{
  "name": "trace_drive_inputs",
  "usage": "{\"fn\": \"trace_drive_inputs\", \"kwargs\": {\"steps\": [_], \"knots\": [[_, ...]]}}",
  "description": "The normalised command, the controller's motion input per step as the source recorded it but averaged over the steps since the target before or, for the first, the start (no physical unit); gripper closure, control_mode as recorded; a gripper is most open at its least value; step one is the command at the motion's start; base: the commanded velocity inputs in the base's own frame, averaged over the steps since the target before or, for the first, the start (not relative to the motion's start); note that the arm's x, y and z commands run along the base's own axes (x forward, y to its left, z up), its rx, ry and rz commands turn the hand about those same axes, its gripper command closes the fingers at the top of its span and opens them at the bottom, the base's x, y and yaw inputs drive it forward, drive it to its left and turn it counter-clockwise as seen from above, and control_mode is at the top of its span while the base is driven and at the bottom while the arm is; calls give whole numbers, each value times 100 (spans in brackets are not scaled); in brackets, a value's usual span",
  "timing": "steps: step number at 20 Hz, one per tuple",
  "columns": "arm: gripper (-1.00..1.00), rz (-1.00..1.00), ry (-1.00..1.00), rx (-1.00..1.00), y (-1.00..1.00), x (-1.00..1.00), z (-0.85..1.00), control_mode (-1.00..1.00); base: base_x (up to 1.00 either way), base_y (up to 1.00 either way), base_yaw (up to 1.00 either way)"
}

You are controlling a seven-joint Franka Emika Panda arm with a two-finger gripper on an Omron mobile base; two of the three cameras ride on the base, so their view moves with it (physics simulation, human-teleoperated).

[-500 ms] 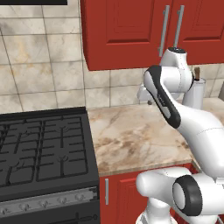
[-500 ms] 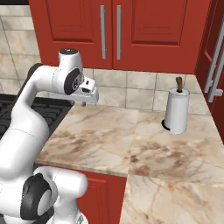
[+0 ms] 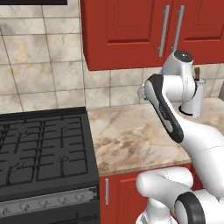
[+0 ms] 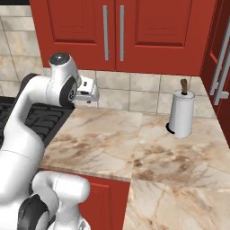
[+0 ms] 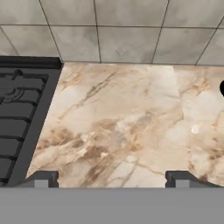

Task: Move the mustard and ketchup from the cabinet to the dining counter.

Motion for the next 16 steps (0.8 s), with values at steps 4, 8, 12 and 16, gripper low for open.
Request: {"fn": "trace_drive_inputs", "kwargs": {"steps": [4, 8, 12, 16], "knots": [[-100, 0, -53, -9, -16, 0, 24, -100, 0, 0, 0], [-100, 0, -31, -1, -26, 18, 57, -100, 0, 0, 0], [-100, 0, -8, 0, -49, 26, 72, -100, 0, 0, 0], [-100, -1, 0, 0, -62, 28, 78, -100, 0, 0, 0]]}}
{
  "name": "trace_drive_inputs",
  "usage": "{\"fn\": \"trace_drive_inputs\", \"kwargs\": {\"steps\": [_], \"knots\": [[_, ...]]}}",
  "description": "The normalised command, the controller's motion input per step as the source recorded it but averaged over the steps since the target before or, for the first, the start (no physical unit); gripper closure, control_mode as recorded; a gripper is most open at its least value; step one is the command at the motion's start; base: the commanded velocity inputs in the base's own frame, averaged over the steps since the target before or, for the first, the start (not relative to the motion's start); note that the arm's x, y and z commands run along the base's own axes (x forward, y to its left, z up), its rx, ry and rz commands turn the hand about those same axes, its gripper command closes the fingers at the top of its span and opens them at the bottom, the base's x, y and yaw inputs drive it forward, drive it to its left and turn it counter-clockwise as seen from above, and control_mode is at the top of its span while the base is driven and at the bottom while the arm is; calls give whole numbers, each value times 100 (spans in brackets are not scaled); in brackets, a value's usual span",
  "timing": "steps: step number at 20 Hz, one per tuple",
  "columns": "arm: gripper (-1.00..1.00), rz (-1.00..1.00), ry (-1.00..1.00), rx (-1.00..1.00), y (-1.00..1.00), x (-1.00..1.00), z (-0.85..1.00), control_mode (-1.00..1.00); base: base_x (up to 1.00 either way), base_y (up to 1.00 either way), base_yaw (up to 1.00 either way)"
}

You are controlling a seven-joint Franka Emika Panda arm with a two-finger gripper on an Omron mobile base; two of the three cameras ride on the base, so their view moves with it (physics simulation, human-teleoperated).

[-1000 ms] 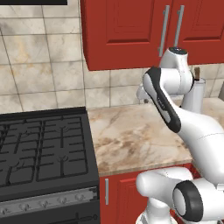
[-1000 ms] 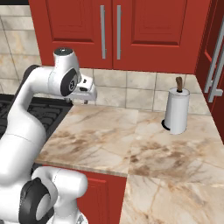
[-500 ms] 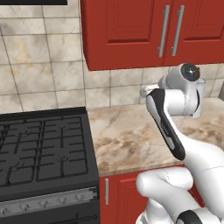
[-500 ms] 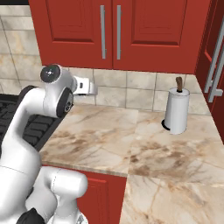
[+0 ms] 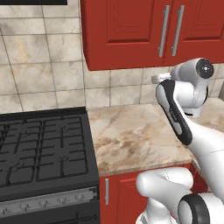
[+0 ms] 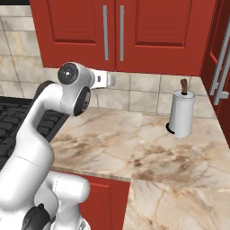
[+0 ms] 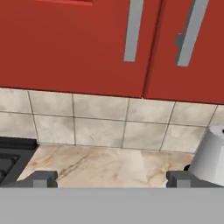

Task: Move the mustard and ketchup from the cabinet to the dining counter.

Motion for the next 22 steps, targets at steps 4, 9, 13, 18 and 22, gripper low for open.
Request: {"fn": "trace_drive_inputs", "kwargs": {"steps": [4, 9, 13, 18, 22], "knots": [[-100, -9, 0, 0, -33, 35, 91, -100, 0, 0, 0], [-100, -13, 0, 3, -41, 26, 64, -100, 0, 0, 0], [-100, -15, -3, 2, -6, 37, 25, -100, 0, 0, 0], [-100, -12, -12, 0, 0, 16, 15, -100, 0, 0, 0], [-100, 0, -11, 0, -6, 14, 0, -100, 0, 0, 0]]}}
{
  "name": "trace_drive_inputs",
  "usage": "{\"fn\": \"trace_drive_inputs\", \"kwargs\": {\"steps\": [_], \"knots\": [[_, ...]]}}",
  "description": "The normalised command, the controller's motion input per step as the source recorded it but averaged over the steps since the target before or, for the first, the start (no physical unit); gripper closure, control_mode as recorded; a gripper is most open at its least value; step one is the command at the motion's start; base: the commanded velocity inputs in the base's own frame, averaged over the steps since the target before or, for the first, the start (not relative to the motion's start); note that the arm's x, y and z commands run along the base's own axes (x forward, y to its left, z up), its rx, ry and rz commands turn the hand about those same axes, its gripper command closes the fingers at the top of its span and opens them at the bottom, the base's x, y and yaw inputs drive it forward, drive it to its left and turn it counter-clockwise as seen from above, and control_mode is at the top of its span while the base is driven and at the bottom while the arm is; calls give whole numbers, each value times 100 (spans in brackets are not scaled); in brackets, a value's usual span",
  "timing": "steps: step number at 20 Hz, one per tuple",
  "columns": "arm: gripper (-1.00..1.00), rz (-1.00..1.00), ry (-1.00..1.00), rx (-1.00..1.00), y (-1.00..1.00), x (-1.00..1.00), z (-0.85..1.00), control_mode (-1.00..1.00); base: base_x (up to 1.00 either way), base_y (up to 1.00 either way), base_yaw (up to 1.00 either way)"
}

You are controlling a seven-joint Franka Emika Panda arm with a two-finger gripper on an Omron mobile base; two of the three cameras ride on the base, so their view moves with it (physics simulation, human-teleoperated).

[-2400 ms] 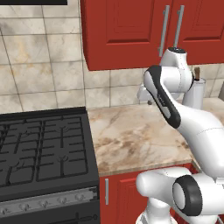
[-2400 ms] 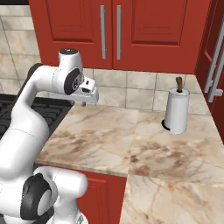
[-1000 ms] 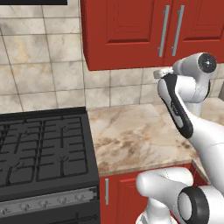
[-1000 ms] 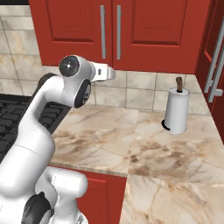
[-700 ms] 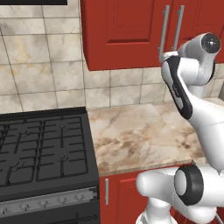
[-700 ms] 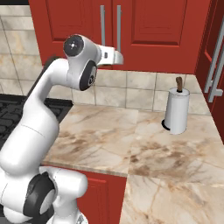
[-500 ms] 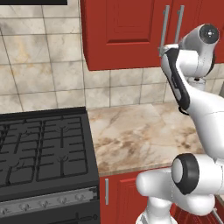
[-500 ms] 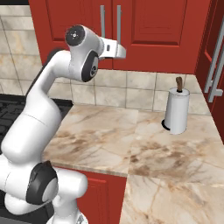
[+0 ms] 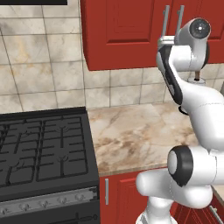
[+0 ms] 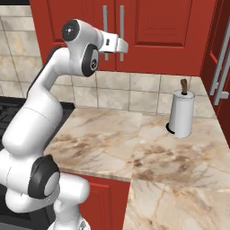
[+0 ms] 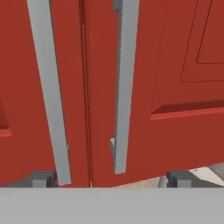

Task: Move the mustard and ketchup from the cabinet to the dining counter.

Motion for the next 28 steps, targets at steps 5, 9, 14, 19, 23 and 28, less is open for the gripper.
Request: {"fn": "trace_drive_inputs", "kwargs": {"steps": [5, 9, 14, 19, 23, 28], "knots": [[-100, 0, -12, 2, -29, 38, 0, -100, 0, 0, 0], [-100, 0, -7, 4, -44, 64, 0, -100, 0, 0, 0], [-100, 0, -8, 2, -23, 79, 0, -100, 0, 0, 0], [100, 0, -8, 3, -25, 69, 0, -100, 0, 0, 0], [100, 0, -4, 3, -45, 62, 0, -100, 0, 0, 0], [100, -1, -1, 2, -67, 34, 0, -100, 0, 0, 0]]}}
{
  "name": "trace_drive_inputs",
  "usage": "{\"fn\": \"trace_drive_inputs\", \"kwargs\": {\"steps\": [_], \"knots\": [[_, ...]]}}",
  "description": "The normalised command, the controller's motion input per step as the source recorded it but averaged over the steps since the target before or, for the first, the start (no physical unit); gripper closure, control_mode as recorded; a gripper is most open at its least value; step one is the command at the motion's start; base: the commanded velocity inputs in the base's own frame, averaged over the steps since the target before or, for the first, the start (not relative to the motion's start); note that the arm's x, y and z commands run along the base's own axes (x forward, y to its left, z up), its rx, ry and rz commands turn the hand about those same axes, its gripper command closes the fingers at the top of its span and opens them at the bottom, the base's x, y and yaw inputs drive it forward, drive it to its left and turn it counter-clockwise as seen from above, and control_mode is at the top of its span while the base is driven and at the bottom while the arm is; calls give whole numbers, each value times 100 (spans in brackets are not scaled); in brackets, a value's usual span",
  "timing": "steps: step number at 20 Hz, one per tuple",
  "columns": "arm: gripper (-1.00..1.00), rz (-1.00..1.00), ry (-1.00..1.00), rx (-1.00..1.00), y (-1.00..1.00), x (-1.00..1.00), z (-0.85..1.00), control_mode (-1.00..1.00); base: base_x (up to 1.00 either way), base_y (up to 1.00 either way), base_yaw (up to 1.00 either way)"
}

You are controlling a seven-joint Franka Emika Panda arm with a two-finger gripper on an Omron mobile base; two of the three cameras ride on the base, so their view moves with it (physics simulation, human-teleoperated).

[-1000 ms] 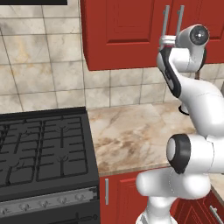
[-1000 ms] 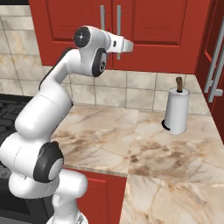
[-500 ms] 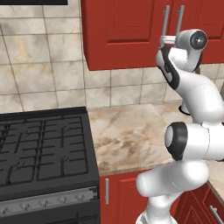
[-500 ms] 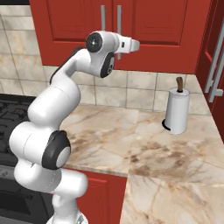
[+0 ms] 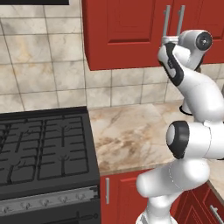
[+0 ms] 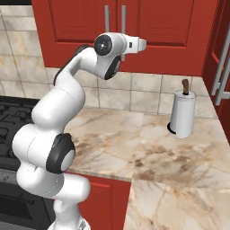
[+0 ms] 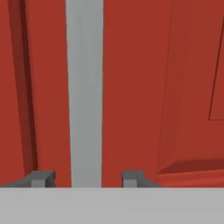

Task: Move the mustard and ketchup from the cabinet to the dining counter.

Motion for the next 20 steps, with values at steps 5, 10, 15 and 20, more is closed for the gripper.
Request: {"fn": "trace_drive_inputs", "kwargs": {"steps": [5, 10, 15, 20], "knots": [[100, -11, -2, 0, -81, 0, 0, -100, 0, 0, 0], [100, -16, 0, 0, -92, -17, 0, -100, 0, 0, 0], [100, -17, 4, 0, -95, -33, 3, -100, 0, 0, 0], [100, -19, 3, 0, -99, -48, 8, -100, 0, 0, 0]]}}
